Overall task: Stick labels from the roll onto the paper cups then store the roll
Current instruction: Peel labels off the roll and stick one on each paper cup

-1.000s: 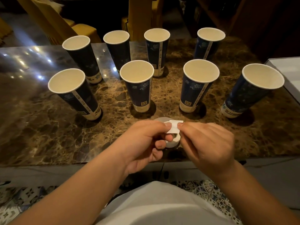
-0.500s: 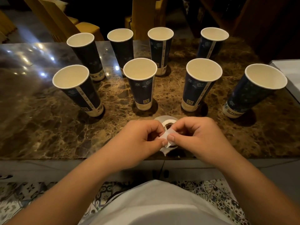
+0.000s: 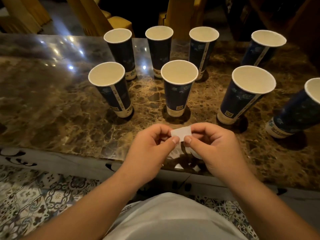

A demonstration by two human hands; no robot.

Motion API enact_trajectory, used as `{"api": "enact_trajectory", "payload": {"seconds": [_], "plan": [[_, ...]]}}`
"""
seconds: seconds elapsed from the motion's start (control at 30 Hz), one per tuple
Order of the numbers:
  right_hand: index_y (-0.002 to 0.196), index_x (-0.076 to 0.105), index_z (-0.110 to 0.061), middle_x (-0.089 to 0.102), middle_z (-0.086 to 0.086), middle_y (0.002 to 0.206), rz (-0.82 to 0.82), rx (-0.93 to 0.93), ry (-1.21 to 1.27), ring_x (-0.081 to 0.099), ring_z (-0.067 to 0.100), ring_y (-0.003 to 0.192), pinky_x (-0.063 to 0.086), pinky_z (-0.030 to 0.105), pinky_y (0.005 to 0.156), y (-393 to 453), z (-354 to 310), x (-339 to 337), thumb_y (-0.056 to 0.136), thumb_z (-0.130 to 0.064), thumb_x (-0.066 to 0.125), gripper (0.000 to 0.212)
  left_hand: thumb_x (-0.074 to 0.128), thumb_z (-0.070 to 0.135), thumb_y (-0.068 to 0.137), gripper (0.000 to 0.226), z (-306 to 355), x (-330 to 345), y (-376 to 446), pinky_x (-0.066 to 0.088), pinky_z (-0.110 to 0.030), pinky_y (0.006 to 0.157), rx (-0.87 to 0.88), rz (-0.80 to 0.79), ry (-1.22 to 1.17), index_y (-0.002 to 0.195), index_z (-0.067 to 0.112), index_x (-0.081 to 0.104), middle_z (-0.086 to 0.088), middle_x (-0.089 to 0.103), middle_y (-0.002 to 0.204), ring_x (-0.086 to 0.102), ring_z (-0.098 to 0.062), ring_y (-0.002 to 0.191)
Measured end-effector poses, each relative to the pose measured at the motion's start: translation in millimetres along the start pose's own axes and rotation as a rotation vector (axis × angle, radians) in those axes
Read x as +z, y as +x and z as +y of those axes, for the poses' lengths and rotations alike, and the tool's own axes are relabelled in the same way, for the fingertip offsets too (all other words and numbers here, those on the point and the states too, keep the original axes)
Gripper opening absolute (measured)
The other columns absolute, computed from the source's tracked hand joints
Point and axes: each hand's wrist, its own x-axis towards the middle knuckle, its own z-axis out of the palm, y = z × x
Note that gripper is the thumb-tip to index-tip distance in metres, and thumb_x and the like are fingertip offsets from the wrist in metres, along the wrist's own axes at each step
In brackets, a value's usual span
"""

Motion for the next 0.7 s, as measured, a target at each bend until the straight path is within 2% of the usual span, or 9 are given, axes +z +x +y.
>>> {"api": "enact_trajectory", "payload": {"seconds": [0.1,0.23,0.3,0.37,0.43,0.47,0.53,0.6,0.7], "plan": [[0.12,0.058,-0.034,0.074,-0.012,0.084,0.031,-0.004,-0.139,0.069,-0.002,0.083,0.057,0.017,0.072,6.1,-0.3,9.6,0.081,-0.02,0.074,0.044,0.066,0.012,0.09,0.008,-2.8,-10.0,0.1,0.055,-0.039,0.063,0.024,-0.012,0.025,0.089,0.018,0.07,-0.008,0.068,0.079,0.062,-0.029,0.07],[0.088,0.073,-0.03,0.071,-0.013,0.076,-0.008,-0.075,-0.253,0.067,0.003,0.073,0.058,0.029,0.063,16.6,-1.4,15.4,0.081,-0.024,0.072,0.009,0.065,0.013,0.09,0.007,-7.0,-23.8,0.4,0.053,-0.035,0.061,0.042,0.011,0.061,0.09,0.018,0.07,-0.009,0.066,0.077,0.061,-0.026,0.069],[0.083,0.072,-0.031,0.069,-0.012,0.073,0.007,-0.094,-0.268,0.066,0.005,0.071,0.057,0.03,0.061,20.9,-1.2,19.5,0.08,-0.026,0.072,0.006,0.065,0.014,0.09,0.007,-9.5,-34.6,1.6,0.049,-0.029,0.056,0.013,0.039,0.051,0.088,0.019,0.069,-0.008,0.062,0.071,0.056,-0.019,0.062],[0.096,0.069,-0.034,0.069,-0.014,0.083,0.011,-0.075,-0.234,0.066,0.003,0.079,0.058,0.026,0.065,26.4,-3.6,23.3,0.076,-0.028,0.074,0.022,0.065,0.012,0.091,0.008,-11.6,-46.2,3.0,0.048,-0.033,0.057,0.0,0.012,0.03,0.088,0.018,0.069,-0.013,0.062,0.074,0.055,-0.022,0.063],[0.115,0.063,-0.038,0.069,-0.019,0.097,-0.096,-0.017,-0.206,0.065,-0.001,0.09,0.057,0.021,0.072,31.4,-6.1,26.3,0.073,-0.028,0.079,0.047,0.065,0.01,0.091,0.007,-12.2,-55.4,3.1,0.047,-0.034,0.058,0.016,-0.059,0.02,0.089,0.016,0.069,-0.012,0.063,0.076,0.055,-0.022,0.064],[0.117,0.063,-0.038,0.069,-0.02,0.098,-0.175,-0.012,-0.208,0.065,-0.001,0.091,0.057,0.02,0.073,33.2,-7.8,28.1,0.072,-0.029,0.08,0.049,0.065,0.01,0.09,0.007,-12.5,-58.5,2.7,0.047,-0.03,0.059,0.032,-0.098,0.032,0.09,0.015,0.069,-0.009,0.063,0.077,0.056,-0.018,0.065],[0.102,0.071,-0.033,0.072,-0.015,0.085,-0.284,-0.062,-0.185,0.068,0.003,0.078,0.057,0.021,0.065,34.1,-11.1,32.6,0.071,-0.038,0.078,0.032,0.066,0.011,0.09,0.006,-14.8,-61.8,2.4,0.047,-0.025,0.063,0.047,-0.161,0.063,0.092,0.016,0.069,-0.003,0.064,0.08,0.056,-0.011,0.068],[0.083,0.074,-0.028,0.071,-0.008,0.073,-0.276,-0.109,-0.137,0.066,0.009,0.064,0.054,0.024,0.055,33.1,-14.0,36.4,0.068,-0.047,0.072,0.024,0.068,0.014,0.089,0.005,-17.7,-62.5,3.1,0.046,-0.025,0.063,0.036,-0.159,0.046,0.09,0.018,0.07,-0.001,0.064,0.078,0.056,-0.01,0.067],[0.08,0.075,-0.028,0.07,-0.011,0.069,-0.209,-0.143,-0.195,0.065,0.008,0.064,0.05,0.017,0.054,33.9,-11.4,40.4,0.074,-0.04,0.073,0.013,0.071,0.017,0.086,0.002,-20.8,-61.0,5.5,0.047,-0.026,0.059,0.018,-0.04,0.047,0.086,0.018,0.072,-0.005,0.066,0.073,0.056,-0.012,0.063]]}}
